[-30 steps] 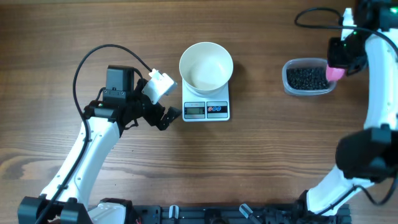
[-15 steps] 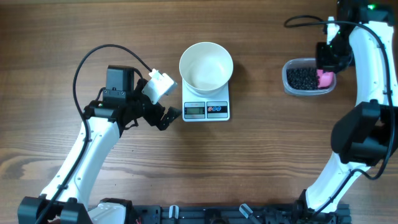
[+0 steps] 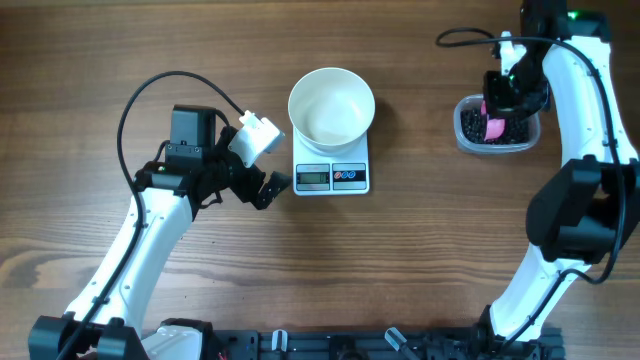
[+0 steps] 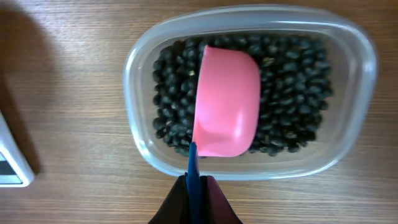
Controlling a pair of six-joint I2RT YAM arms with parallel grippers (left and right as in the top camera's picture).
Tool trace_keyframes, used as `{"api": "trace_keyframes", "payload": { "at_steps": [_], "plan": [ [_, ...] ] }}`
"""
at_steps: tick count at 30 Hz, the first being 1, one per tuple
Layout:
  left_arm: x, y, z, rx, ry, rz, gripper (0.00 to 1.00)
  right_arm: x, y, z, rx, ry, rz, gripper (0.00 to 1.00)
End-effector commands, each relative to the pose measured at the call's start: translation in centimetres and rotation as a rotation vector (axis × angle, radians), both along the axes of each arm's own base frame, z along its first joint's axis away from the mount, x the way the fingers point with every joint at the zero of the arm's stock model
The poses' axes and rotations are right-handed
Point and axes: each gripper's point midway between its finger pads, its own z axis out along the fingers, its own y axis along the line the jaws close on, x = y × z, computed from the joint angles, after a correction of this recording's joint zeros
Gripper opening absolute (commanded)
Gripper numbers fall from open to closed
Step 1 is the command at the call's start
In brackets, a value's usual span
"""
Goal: Scoop item into bowl and weigh 150g on scale
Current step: 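Dip the pink scoop into the black bean tub with the right gripper, then carry the filled scoop over the white bowl and tip beans in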
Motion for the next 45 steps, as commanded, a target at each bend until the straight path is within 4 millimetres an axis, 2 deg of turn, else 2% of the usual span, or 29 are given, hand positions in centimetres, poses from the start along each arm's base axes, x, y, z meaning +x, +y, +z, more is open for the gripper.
{"api": "trace_keyframes", "payload": {
  "at_steps": [1, 6, 13, 23, 28, 31, 33, 38, 39, 45],
  "plan": [
    [-0.1, 0.0, -0.1, -0.008, 0.002, -0.007, 1.00, -0.7, 1.6, -2.0, 0.101, 0.053, 0.003, 0.04],
    [-0.1, 0.0, -0.1, -0.008, 0.002, -0.006, 1.00, -0.8, 2.4, -1.5, 0.254, 0.043, -0.013, 0.04],
    [-0.1, 0.0, -0.1, -0.008, 0.002, -0.006, 1.00, -1.1, 0.4, -0.6, 0.397, 0.012, -0.063, 0.04],
    [-0.1, 0.0, -0.1, -0.008, 0.002, -0.006, 1.00, -2.5, -5.3, 0.6, 0.534, -0.068, -0.151, 0.04],
    [-0.1, 0.0, -0.1, -0.008, 0.002, -0.006, 1.00, -2.6, -7.4, 1.7, 0.623, -0.155, -0.180, 0.04],
    [-0.1, 0.0, -0.1, -0.008, 0.002, -0.006, 1.00, -2.8, -7.9, 2.5, 0.685, -0.205, -0.175, 0.04],
    [-0.1, 0.0, -0.1, -0.008, 0.002, -0.007, 1.00, -2.6, -7.6, 3.2, 0.732, -0.240, -0.163, 0.04],
    [-0.1, 0.0, -0.1, -0.008, 0.002, -0.006, 1.00, -1.6, -5.2, 5.0, 0.847, -0.299, -0.111, 0.04],
    [-0.1, 0.0, -0.1, -0.008, 0.002, -0.006, 1.00, -1.1, -3.7, 5.4, 0.875, -0.305, -0.077, 0.04],
    [-0.1, 0.0, -0.1, -0.008, 0.002, -0.006, 1.00, 0.5, 2.2, 6.2, 0.945, -0.284, 0.026, 0.04]
  ]
}}
